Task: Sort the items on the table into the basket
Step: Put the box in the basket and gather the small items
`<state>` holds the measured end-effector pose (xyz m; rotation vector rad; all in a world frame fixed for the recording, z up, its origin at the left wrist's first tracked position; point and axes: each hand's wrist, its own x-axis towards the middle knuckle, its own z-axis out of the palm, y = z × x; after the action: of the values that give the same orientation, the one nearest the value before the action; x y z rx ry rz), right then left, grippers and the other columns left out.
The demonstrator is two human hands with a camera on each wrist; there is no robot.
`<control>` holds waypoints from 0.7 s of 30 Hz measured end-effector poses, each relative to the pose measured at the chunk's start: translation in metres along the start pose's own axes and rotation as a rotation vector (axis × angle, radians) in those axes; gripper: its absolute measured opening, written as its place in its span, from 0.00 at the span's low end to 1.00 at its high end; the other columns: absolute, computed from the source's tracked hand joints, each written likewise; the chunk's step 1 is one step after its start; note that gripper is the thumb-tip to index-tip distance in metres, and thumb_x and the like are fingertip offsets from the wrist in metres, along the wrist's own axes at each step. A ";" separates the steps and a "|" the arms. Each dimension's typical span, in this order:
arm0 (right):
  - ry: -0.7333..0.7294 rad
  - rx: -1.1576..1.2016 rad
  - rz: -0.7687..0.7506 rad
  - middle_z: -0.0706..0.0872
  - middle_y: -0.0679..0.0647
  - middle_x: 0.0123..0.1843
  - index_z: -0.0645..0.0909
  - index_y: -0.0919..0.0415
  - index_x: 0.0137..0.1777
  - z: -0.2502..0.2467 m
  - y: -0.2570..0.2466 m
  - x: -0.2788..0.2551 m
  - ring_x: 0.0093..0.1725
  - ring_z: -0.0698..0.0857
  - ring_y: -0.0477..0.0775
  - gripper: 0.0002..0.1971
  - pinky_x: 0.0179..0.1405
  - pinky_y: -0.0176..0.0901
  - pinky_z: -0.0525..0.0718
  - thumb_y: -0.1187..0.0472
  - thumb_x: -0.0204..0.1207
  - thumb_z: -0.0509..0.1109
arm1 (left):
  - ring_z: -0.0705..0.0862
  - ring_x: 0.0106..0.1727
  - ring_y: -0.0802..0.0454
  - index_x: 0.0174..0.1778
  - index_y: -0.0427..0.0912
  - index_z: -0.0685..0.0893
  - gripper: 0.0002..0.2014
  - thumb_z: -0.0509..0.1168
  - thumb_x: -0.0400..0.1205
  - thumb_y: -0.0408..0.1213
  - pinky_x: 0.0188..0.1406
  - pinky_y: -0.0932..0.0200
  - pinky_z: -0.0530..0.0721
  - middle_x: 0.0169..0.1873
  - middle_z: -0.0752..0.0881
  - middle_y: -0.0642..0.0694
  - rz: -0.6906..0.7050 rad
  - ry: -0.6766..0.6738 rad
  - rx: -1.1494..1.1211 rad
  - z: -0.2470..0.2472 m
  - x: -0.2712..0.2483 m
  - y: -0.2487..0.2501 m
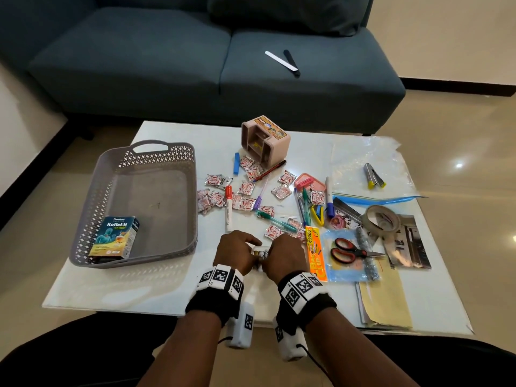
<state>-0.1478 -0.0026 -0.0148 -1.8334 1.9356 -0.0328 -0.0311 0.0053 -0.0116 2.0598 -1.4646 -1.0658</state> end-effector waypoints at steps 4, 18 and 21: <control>0.002 -0.039 -0.064 0.82 0.62 0.62 0.77 0.65 0.62 0.000 -0.001 -0.010 0.63 0.81 0.61 0.15 0.55 0.46 0.79 0.58 0.78 0.69 | 0.88 0.48 0.54 0.49 0.54 0.92 0.16 0.81 0.67 0.36 0.54 0.59 0.85 0.47 0.90 0.49 0.073 0.003 0.097 0.002 0.002 0.001; 0.080 0.155 -0.028 0.86 0.61 0.50 0.86 0.62 0.45 -0.015 0.024 -0.008 0.52 0.82 0.61 0.15 0.37 0.35 0.69 0.51 0.67 0.71 | 0.85 0.61 0.45 0.60 0.44 0.86 0.17 0.74 0.75 0.39 0.61 0.56 0.81 0.58 0.87 0.43 -0.013 0.076 0.276 0.010 0.005 0.000; 0.094 0.150 0.108 0.86 0.57 0.52 0.86 0.63 0.51 -0.022 0.046 -0.001 0.56 0.84 0.58 0.17 0.45 0.38 0.75 0.50 0.68 0.75 | 0.90 0.45 0.42 0.45 0.40 0.89 0.10 0.74 0.71 0.40 0.44 0.56 0.89 0.44 0.90 0.38 -0.130 0.019 0.246 0.011 0.004 -0.005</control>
<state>-0.1985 -0.0032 -0.0097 -1.6554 2.0347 -0.2269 -0.0361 0.0049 -0.0230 2.3564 -1.5357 -0.9504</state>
